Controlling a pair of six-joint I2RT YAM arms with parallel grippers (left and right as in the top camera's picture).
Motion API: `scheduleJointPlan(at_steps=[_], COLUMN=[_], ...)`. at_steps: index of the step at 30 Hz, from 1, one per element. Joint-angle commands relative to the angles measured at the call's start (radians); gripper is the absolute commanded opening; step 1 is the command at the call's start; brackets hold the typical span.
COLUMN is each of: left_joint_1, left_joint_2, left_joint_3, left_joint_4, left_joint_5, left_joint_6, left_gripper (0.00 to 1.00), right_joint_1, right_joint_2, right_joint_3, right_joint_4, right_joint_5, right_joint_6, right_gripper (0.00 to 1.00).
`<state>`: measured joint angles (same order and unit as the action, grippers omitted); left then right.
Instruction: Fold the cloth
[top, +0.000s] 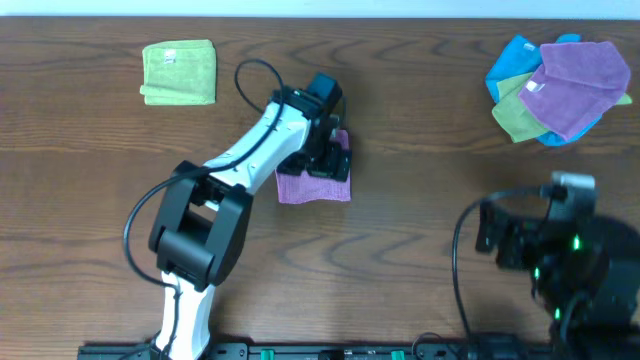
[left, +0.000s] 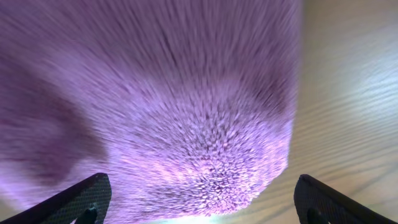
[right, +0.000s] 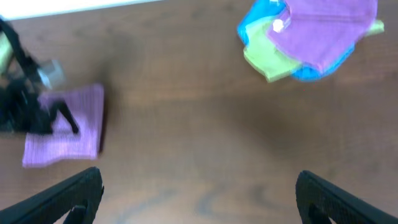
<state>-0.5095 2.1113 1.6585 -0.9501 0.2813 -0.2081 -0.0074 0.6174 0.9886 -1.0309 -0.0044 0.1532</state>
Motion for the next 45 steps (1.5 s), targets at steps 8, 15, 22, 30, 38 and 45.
scheduleJointPlan(at_steps=[8, 15, 22, 30, 38, 45], left_joint_1=[0.052, 0.051, 0.051, 0.051, 0.051, 0.051], left_joint_2=[-0.089, -0.089, -0.089, -0.089, -0.089, -0.089], left_joint_3=[0.047, 0.047, 0.047, 0.047, 0.047, 0.047], left_joint_4=[-0.06, -0.063, -0.084, -0.058, -0.059, -0.066], left_joint_5=[-0.068, -0.046, -0.044, -0.044, -0.045, -0.045], left_joint_6=[0.029, 0.029, 0.02, 0.006, 0.006, 0.006], left_gripper=[0.95, 0.95, 0.95, 0.95, 0.95, 0.95], right_joint_1=[-0.008, -0.008, -0.008, -0.008, -0.008, -0.008], right_joint_2=[-0.375, -0.426, -0.426, -0.426, -0.428, -0.43], right_joint_3=[-0.043, -0.045, -0.045, -0.045, -0.132, -0.309], right_joint_4=[-0.156, -0.182, -0.201, -0.201, -0.167, 0.143], right_joint_5=[0.084, 0.134, 0.135, 0.135, 0.135, 0.138], right_joint_6=[0.114, 0.131, 0.131, 0.131, 0.131, 0.13], right_gripper=[0.99, 0.99, 0.99, 0.99, 0.99, 0.99])
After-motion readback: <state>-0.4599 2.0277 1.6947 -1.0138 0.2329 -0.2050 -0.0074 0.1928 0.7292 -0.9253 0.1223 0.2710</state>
